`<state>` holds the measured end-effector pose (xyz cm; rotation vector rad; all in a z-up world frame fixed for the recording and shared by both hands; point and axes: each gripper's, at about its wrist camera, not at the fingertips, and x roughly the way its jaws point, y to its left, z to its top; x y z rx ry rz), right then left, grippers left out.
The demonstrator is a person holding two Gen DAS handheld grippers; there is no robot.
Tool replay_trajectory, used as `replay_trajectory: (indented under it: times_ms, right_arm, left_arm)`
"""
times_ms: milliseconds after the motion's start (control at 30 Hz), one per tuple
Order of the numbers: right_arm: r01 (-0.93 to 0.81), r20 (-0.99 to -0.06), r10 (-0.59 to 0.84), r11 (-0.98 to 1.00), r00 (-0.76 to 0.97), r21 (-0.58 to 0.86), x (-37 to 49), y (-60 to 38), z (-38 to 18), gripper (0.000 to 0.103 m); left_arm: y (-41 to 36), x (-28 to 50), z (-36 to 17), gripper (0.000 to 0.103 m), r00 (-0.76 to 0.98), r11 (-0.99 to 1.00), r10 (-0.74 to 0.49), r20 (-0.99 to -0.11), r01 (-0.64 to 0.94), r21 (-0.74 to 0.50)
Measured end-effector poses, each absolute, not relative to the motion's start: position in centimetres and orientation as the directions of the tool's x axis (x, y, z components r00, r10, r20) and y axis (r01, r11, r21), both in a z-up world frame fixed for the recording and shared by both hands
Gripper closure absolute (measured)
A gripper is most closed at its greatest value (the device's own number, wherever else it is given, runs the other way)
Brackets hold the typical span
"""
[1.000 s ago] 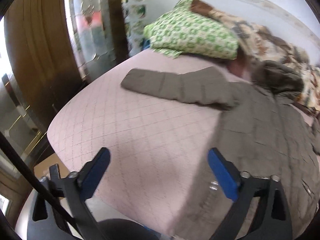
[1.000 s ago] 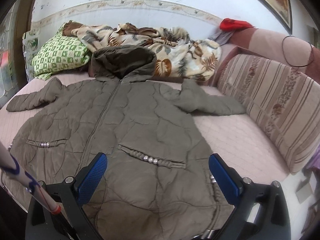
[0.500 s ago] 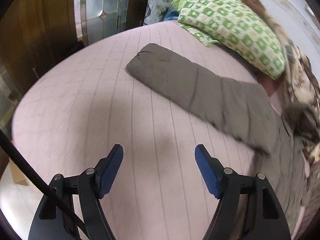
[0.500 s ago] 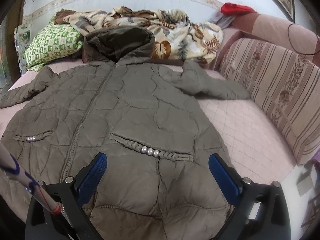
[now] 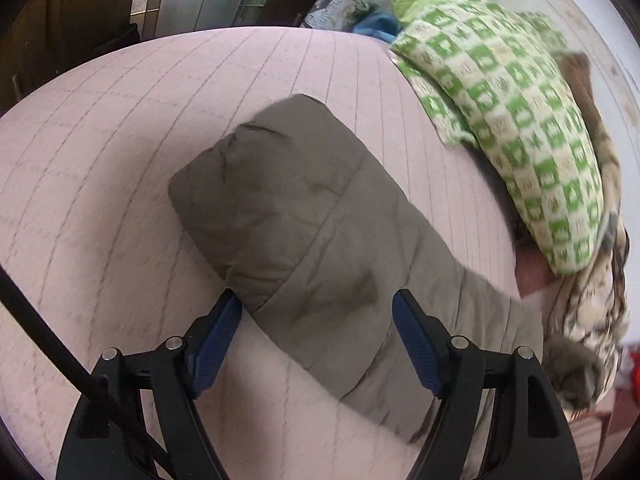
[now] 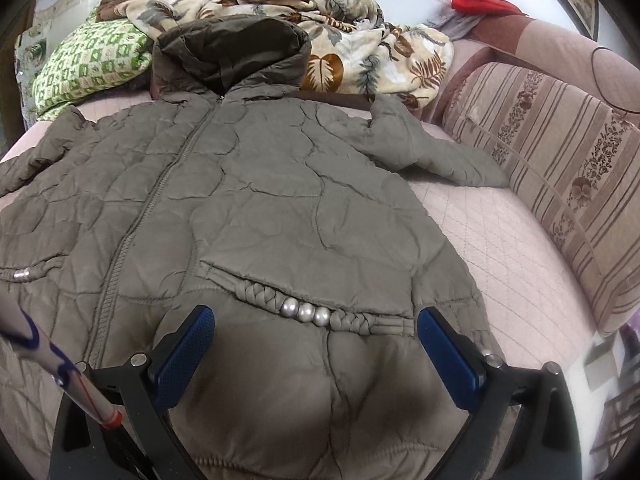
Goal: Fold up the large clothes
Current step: 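Lift the sleeve with the left tool and lay it across the jacket front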
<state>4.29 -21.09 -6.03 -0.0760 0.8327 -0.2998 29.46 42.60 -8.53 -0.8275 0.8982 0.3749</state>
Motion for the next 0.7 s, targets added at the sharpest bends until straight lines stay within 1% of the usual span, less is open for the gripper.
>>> replay_trajectory:
  times_ms: [33,67,100,167,267,433,567,700]
  right_arm:
    - [0.234,-0.717,-0.298,0.953,0.63,-0.192,4.5,-21.1,-6.2,0.0]
    - [0.235,-0.717,-0.305,0.951,0.627,-0.199,4.7,-21.1,-6.3,0.0]
    - [0.236,-0.716,-0.311,0.95,0.625,-0.206,4.8,-21.0,-6.4,0.0]
    - [0.237,-0.712,-0.323,0.946,0.623,-0.222,5.0,-20.9,-6.6,0.0]
    - [0.239,-0.704,-0.33,0.944,0.629,-0.228,5.2,-21.0,-6.7,0.0]
    - [0.236,-0.7,-0.315,0.949,0.641,-0.21,4.9,-21.3,-6.7,0.002]
    - [0.234,-0.689,-0.295,0.955,0.662,-0.183,4.1,-21.5,-6.1,0.003]
    - [0.24,-0.668,-0.277,0.959,0.691,-0.149,2.8,-22.0,-5.1,0.004]
  left_arm:
    - [42.7,29.8,-8.4,0.05,0.57,0.642,-0.028,-0.821,-0.62,-0.452]
    - [42.7,30.1,-8.4,0.082,0.545,0.646,-0.012,-0.838,-0.636,-0.422]
    - [42.7,30.6,-8.3,0.086,0.524,0.651,-0.035,-0.851,-0.634,-0.417]
    - [42.2,30.4,-7.5,0.09,0.526,0.663,-0.045,-0.849,-0.62,-0.419]
    - [40.3,30.1,-4.6,0.092,0.55,0.72,-0.016,-0.835,-0.573,-0.391]
    - [34.5,29.1,2.3,0.095,0.629,0.81,-0.033,-0.777,-0.438,-0.389]
    - [25.5,28.4,7.9,0.095,0.681,0.905,-0.109,-0.725,-0.234,-0.356]
    - [15.6,27.2,10.9,0.095,0.691,0.939,-0.233,-0.684,-0.024,-0.343]
